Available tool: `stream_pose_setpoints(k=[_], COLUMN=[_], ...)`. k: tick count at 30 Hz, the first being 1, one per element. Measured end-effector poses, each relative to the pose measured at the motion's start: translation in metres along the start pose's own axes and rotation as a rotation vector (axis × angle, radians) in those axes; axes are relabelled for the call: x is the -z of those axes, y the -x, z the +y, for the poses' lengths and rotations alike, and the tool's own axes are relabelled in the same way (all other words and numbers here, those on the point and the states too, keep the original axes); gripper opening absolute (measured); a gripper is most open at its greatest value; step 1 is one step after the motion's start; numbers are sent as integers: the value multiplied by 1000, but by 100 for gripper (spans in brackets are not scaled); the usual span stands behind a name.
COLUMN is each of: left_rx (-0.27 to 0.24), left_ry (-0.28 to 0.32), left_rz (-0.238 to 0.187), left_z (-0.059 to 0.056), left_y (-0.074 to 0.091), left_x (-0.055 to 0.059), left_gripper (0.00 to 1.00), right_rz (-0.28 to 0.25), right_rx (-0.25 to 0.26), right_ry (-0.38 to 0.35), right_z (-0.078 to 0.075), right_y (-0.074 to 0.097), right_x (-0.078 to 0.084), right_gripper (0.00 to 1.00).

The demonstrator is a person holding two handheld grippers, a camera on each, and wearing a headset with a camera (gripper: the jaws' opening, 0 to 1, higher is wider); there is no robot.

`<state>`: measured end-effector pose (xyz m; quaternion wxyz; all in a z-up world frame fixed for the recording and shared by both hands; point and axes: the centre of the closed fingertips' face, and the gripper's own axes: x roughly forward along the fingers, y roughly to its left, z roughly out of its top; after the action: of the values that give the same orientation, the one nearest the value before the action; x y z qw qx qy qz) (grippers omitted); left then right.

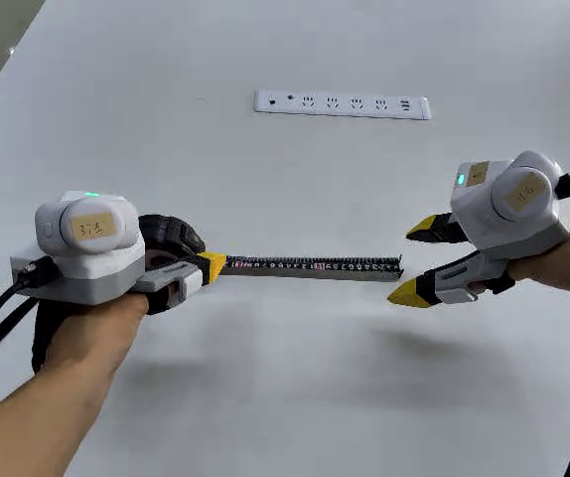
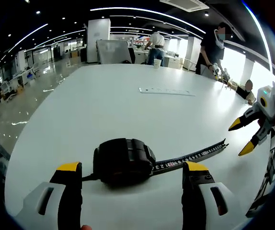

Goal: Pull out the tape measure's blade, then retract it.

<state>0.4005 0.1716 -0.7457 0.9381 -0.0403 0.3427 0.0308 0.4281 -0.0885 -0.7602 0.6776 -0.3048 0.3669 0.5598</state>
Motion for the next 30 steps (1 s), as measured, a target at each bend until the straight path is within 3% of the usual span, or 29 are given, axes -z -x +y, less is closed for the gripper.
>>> stream_pose_setpoints(k=[3,8,15,30], left_rx=[-6,-16,-24,-19], left_ry=[10,24,41,63], left_rz=[3,9,19,20], left_z=[-1,0,2,7], left_y=[-4,-9,-13,-22], left_x=[1,2,4,1], left_gripper=[81,78,74,65], right_rz=[44,66,105,138], right_rx=[-28,-33,-61,-77], right_ry=[53,82,85,99], right_z=[0,-6,-11,-18], right_y=[-5,-12,-22,-33], right_x=[6,9,16,26], right_gripper=[43,38,26,17])
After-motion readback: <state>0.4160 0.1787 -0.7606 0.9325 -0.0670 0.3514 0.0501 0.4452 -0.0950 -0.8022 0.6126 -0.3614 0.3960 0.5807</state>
